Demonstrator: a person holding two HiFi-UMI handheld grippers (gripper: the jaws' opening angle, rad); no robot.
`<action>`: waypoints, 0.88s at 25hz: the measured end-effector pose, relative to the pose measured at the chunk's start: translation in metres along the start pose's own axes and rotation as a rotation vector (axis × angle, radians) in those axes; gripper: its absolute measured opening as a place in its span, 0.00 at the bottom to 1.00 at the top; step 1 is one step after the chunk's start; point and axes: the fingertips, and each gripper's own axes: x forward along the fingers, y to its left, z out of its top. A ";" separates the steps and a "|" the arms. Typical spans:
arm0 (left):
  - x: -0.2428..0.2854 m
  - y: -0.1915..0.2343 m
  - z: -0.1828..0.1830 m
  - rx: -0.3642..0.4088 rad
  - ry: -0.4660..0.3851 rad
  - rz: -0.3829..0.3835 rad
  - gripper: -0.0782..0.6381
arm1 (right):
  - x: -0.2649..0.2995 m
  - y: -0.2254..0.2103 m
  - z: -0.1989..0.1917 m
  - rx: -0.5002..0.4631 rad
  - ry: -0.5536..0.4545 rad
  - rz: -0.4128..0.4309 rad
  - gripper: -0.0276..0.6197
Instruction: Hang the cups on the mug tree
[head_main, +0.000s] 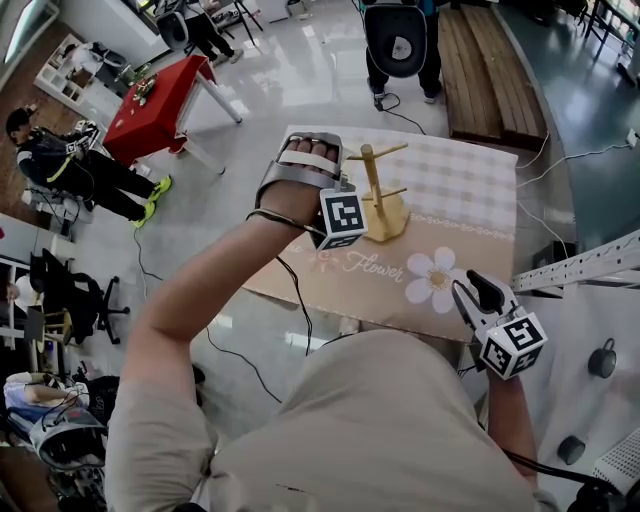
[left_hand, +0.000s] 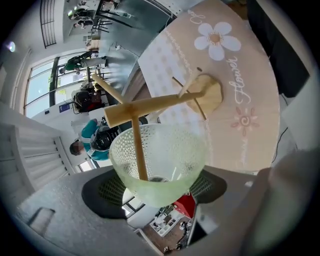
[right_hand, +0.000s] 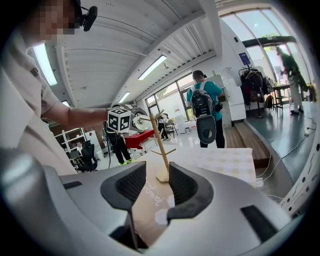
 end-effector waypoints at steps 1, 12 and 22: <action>0.000 0.000 0.001 0.004 0.003 0.001 0.62 | -0.001 -0.001 -0.001 0.001 0.000 0.000 0.28; -0.005 -0.001 0.013 0.031 -0.018 0.024 0.62 | -0.009 -0.008 -0.002 0.006 0.001 -0.006 0.28; -0.008 -0.001 0.006 -0.032 -0.055 0.020 0.62 | -0.005 -0.003 0.001 -0.004 0.007 0.010 0.28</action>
